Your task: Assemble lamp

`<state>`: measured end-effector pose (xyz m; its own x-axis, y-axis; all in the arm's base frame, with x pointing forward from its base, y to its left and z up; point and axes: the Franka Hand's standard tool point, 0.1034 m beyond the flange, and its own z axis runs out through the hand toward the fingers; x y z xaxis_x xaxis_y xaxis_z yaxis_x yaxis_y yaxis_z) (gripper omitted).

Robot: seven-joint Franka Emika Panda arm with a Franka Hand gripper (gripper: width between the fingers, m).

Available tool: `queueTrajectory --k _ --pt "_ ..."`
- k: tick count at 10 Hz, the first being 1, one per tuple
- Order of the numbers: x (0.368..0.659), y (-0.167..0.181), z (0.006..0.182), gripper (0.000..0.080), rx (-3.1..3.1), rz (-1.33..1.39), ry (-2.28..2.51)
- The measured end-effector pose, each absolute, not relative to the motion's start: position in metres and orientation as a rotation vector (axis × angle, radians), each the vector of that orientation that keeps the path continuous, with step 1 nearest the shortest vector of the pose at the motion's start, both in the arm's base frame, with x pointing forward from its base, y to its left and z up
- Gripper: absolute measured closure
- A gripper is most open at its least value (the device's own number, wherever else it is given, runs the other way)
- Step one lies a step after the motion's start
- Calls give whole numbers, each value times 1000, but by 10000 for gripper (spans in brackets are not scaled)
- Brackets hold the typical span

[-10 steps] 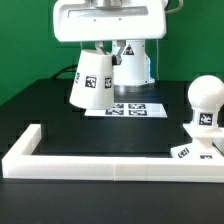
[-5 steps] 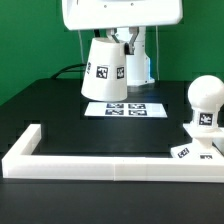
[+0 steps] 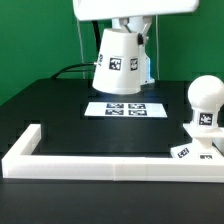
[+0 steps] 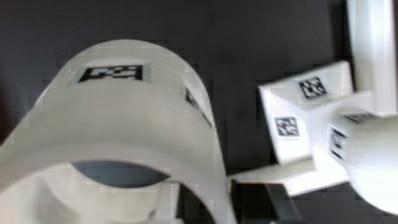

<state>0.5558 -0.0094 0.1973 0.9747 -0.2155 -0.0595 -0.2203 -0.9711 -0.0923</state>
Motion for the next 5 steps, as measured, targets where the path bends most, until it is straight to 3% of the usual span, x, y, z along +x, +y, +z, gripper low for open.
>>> queueTrajectory --k 5 --pt "579 17 212 755 -3010 53 417"
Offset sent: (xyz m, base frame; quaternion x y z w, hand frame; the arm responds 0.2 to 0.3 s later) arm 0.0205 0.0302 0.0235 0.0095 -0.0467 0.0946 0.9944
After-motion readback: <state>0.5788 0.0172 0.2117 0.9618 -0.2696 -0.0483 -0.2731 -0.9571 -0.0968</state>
